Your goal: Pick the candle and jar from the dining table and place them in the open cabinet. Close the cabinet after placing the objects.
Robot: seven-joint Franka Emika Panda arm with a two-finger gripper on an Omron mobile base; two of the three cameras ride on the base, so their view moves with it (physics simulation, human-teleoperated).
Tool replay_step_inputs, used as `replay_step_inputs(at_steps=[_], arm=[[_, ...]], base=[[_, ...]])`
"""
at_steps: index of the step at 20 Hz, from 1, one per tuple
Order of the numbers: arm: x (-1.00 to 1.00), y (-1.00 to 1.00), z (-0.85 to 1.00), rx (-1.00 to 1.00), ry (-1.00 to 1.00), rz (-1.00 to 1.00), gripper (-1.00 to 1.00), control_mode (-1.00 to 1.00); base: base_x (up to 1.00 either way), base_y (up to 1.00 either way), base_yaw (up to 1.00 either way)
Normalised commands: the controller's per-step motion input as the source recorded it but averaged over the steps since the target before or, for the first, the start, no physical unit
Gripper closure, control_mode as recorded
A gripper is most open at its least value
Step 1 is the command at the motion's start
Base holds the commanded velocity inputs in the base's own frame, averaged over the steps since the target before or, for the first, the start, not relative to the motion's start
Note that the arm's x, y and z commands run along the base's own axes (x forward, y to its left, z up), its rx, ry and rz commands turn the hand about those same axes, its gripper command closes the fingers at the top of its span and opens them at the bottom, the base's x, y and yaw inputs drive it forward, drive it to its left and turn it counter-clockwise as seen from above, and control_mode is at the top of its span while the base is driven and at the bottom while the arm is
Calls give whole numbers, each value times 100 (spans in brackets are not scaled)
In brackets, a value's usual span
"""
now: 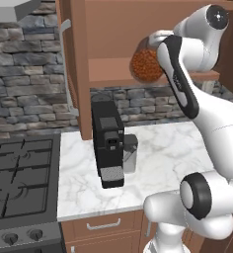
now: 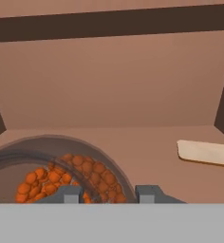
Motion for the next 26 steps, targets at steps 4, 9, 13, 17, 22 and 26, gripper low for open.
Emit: replay_step_inputs(at_steps=[4, 9, 13, 17, 22, 26], arm=[[33, 0, 0, 0, -2, 0, 100, -100], [36, 0, 0, 0, -1, 0, 100, -100], [28, 0, 0, 0, -5, 0, 100, -100], [24, 0, -11, 0, -3, 0, 100, -100], [16, 0, -20, -2, -11, 0, 100, -100], [19, 0, -7, -3, -14, 0, 100, -100]], base=[[0, 0, 0], [0, 0, 0], [0, 0, 0], [0, 0, 0], [0, 0, 0], [0, 0, 0]])
